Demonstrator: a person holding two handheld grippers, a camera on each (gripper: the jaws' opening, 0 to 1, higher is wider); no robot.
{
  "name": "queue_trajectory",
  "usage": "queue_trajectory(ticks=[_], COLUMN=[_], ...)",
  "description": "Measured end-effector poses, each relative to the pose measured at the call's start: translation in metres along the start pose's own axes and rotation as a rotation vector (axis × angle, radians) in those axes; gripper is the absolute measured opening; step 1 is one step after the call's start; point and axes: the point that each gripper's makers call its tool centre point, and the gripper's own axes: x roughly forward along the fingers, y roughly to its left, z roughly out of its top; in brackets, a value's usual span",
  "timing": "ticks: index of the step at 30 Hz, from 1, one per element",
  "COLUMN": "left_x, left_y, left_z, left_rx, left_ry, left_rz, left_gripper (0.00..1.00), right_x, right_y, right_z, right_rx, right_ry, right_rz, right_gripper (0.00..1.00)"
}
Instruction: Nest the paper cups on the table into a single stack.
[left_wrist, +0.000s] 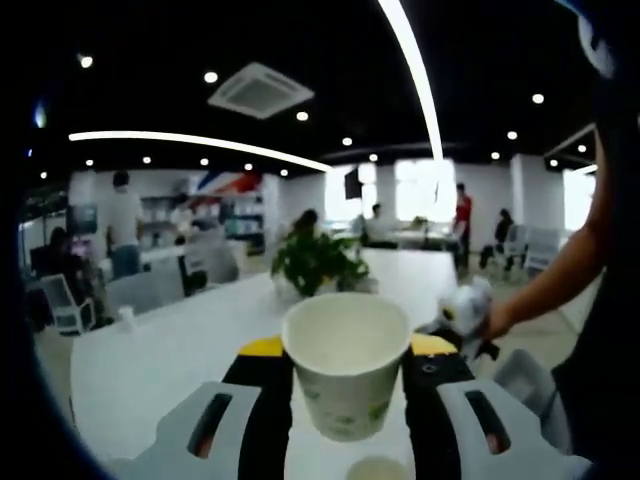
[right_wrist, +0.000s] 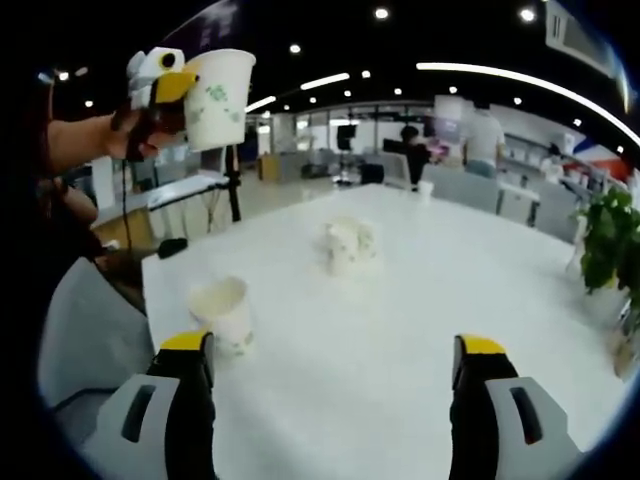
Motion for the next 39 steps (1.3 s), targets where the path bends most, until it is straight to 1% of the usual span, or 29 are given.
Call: queue_trajectory(ticks=[8,14,19,23,25,31,35,39], left_x=[0.001,0.003,0.005,0.007,0.006,0.008,0.008,0.01], left_y=[-0.003,-0.006,-0.012,-0.012,-0.011,-0.011,-0.013,-0.014], left_z=[-0.011,-0.019,-0.024,-0.032,-0.034,-0.044,-0.049,-0.053], left_rx=[0.012,0.025,0.032,0.041,0.029,0.031,0.021,0.017], left_ry=[0.008,0.0,-0.009,0.003,-0.001,0.008,-0.005,-0.004], left_rz=[0.0,0.0,-0.014,-0.013,-0.013,-0.004,-0.006,-0.003], left_gripper=[0.41,0.41,0.41,0.41,0.41,0.41,0.41,0.41], right_x=[-0.001,-0.001,-0.002,-0.003,-0.003,-0.003,-0.003,-0.004], right_y=[0.001,0.0,-0.001,-0.001,0.0,0.002,0.001,0.0], right_z=[0.002,0.001,-0.001,-0.001,-0.001,-0.002,-0.002,-0.002], right_rx=[0.014,0.015,0.017,0.018,0.015,0.011,0.015,0.017], right_ry=[-0.014,-0.009,-0.007,-0.007,-0.006,-0.006,-0.007,-0.006], right_rz=[0.007,0.004,0.0,-0.001,0.003,0.01,0.011,0.007], right_gripper=[0.99,0.99,0.99,0.99,1.0,1.0,1.0,1.0])
